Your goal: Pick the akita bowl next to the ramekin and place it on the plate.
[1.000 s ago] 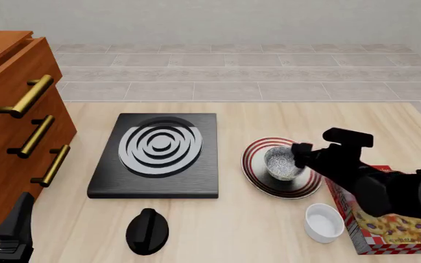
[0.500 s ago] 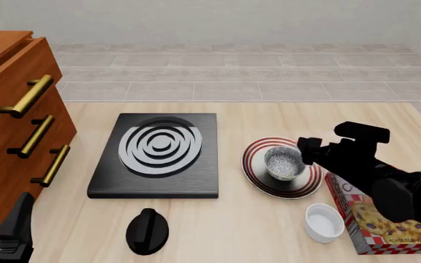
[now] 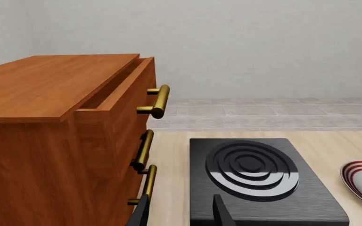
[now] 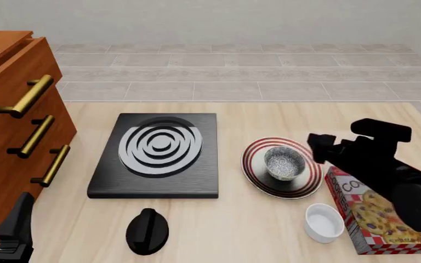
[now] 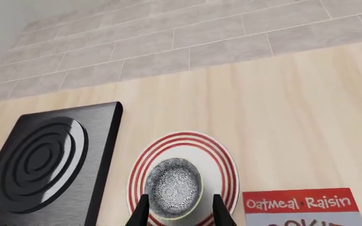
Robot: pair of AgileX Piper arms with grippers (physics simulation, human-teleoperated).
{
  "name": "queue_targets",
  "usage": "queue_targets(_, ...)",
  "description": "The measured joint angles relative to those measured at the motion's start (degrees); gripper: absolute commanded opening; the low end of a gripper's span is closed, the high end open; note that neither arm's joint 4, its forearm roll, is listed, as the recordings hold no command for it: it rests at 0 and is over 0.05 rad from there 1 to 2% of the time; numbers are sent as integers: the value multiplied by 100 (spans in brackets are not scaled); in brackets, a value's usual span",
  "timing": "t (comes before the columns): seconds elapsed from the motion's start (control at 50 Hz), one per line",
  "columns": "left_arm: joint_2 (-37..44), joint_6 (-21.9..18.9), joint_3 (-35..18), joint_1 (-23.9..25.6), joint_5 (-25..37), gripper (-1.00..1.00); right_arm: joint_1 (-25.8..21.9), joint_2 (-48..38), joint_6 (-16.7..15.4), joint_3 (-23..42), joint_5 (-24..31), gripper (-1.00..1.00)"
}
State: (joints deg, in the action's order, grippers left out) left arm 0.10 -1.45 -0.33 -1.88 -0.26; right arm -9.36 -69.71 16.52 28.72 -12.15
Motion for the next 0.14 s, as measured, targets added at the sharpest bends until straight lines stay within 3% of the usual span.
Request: queue_targets(0.14,0,0,0,0,0,100,45,230,9,-39,143,100)
